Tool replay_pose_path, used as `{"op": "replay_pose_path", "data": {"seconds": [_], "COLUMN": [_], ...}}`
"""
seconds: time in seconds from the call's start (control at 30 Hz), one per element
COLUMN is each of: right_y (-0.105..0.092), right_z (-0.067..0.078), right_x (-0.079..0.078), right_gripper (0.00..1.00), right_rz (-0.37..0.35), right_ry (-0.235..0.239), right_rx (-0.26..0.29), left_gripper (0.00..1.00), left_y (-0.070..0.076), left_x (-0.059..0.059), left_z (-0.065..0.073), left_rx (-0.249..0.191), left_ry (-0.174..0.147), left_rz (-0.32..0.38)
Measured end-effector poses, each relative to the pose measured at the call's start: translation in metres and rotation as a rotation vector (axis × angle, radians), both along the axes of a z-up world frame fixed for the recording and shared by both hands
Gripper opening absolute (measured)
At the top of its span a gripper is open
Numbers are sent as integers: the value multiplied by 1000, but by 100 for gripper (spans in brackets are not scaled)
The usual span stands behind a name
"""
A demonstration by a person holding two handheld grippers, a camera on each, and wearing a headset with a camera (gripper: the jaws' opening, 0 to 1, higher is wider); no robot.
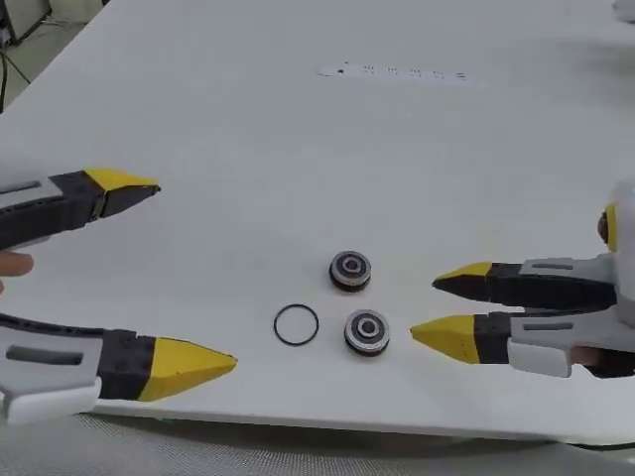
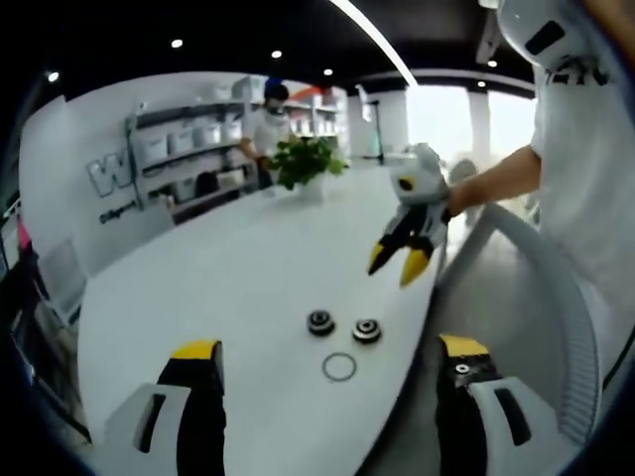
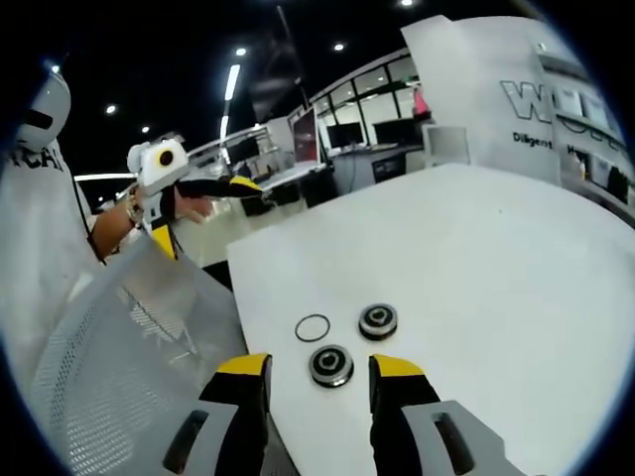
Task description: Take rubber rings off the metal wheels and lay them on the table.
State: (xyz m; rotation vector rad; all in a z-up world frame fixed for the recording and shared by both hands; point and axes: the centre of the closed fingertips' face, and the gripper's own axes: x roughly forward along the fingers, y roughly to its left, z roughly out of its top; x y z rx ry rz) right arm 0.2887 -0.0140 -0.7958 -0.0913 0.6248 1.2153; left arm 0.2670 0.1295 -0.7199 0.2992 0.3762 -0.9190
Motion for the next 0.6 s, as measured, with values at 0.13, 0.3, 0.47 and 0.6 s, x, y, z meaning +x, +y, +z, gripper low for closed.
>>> {"op": "replay_pose_path", "data": {"seconds": [0.13,0.3,0.47,0.6], "right_y": [-2,-1,2,4], "right_z": [-11,-22,-28,-34], "right_x": [-1,-3,-4,-3], "right_gripper": [36,36,35,34], "right_rz": [-8,0,19,32], "right_ry": [6,17,28,35], "right_rx": [-14,-25,-29,-33], "left_gripper": [85,87,85,84], "left_y": [-19,-42,-59,-72], "left_x": [4,6,8,12], "left_z": [2,3,4,1], "left_rx": [8,30,29,23], "left_ry": [-23,-36,-48,-51], "left_rz": [-58,-129,-191,-232]}}
